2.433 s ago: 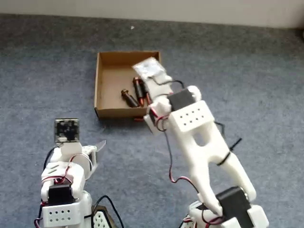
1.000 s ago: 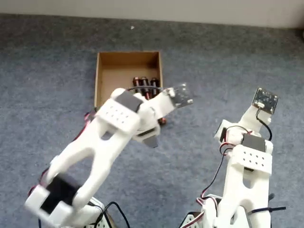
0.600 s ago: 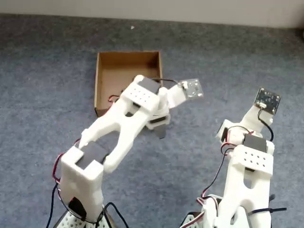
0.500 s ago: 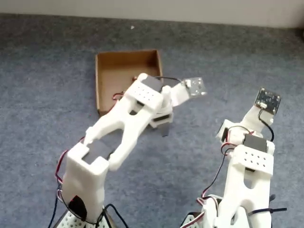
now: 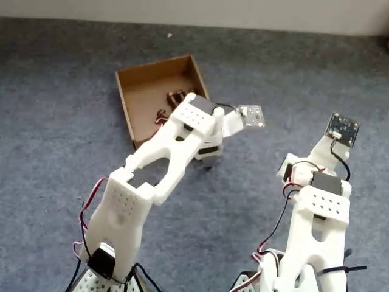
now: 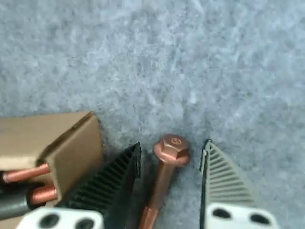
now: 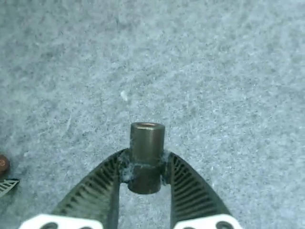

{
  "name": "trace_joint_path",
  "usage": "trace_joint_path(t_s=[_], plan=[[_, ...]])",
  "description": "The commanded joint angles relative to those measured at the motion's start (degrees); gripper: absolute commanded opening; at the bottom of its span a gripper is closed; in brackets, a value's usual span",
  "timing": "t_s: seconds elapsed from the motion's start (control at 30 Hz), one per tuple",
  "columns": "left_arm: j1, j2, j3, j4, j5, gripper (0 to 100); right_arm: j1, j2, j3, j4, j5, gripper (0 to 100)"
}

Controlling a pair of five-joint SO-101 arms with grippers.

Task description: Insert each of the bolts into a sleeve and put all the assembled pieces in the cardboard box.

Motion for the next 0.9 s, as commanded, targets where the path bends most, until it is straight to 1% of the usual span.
trace_joint_path(t_s=[0.0, 0.2, 0.4, 0.47, 0.63, 0.73, 0.87], plan=[[-4.1, -2.5, -1.7, 2.5, -1.1, 20, 0.6, 0.0, -0.8, -1.4, 0.0, 0.4], [-6.5, -3.5, -1.6, 2.9, -1.4, 20, 0.6, 0.0, -0.8, -1.4, 0.0, 0.4], [-5.3, 0.7, -1.6, 2.9, -1.0, 20, 0.6, -0.4, -0.7, -1.4, 0.0, 0.4], [-4.9, 0.9, -1.6, 2.5, 0.4, 16, 0.6, -0.5, -0.7, -1.4, 0.0, 0.4], [-2.6, -0.7, -1.7, 2.6, 1.3, 0, 0.6, -0.6, -0.7, -1.3, 0.0, 0.4], [-2.3, -4.1, -1.4, 4.6, 1.9, 1, 0.6, -0.7, -0.7, -1.3, 0.0, 0.4], [-2.2, -10.6, -1.3, 7.9, 6.6, 0, 0.6, -0.7, -1.3, -1.0, 0.0, 0.4]])
